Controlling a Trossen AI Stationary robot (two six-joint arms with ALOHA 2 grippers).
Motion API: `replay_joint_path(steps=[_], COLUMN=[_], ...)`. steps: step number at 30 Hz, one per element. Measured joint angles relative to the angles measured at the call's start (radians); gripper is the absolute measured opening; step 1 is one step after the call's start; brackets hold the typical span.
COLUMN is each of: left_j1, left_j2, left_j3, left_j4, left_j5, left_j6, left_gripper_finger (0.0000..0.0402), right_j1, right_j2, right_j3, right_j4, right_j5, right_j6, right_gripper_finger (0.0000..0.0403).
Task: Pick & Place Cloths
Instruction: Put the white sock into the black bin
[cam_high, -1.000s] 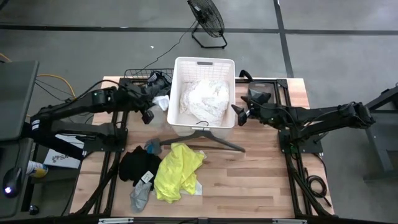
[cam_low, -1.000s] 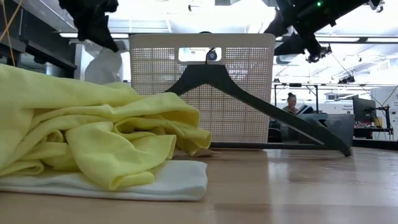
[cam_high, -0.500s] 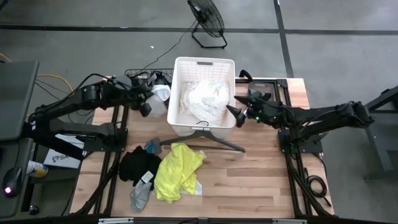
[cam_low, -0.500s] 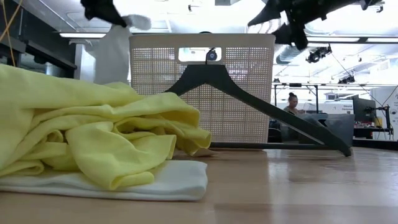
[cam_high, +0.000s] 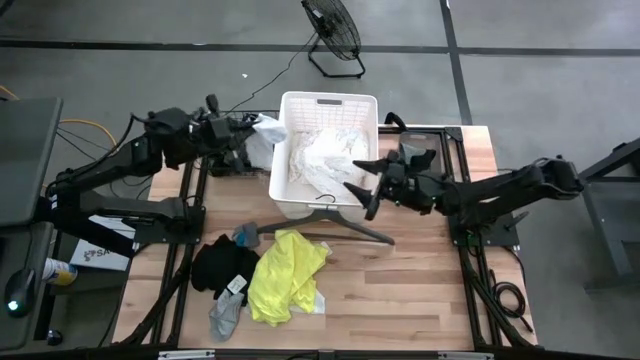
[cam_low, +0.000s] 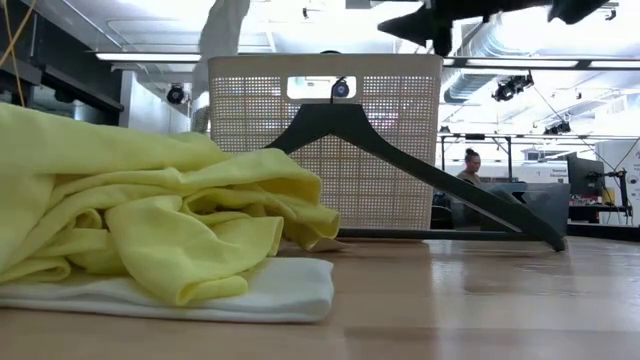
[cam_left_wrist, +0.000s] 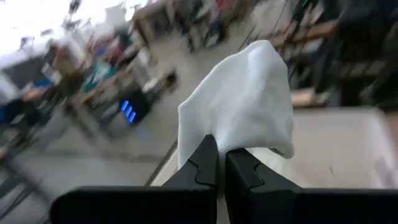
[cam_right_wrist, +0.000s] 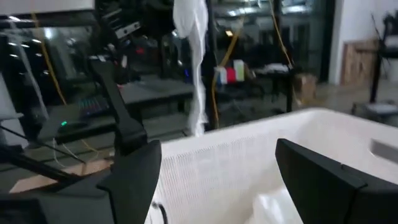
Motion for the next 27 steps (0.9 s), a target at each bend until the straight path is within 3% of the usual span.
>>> replay_joint_path(steps=[4,10,19,27], left_j1=[0.0,0.0,0.0,0.0], left_j2=[0.011,0.059,0.181,0.304], left_j3=[0.0,0.0,0.0,0.0], left_j4=[0.096,0.164,0.316,0.503], left_j5=[0.18,0.349,0.504,0.621], left_j6=[-0.004,-0.051,-0.101,-0.143], left_gripper_finger=[0.0,0.0,0.0,0.0], right_j1=[0.0,0.0,-0.002,-0.018], right_j2=[0.086,0.175,0.203,0.203], right_j3=[0.0,0.0,0.0,0.0], right_j4=[0.195,0.403,0.466,0.524], right_j5=[-0.018,-0.063,-0.181,-0.205], right_j6=[-0.091,-0.227,-0.315,-0.31], right_gripper_finger=[0.0309,0.0309,0.0309,0.0309])
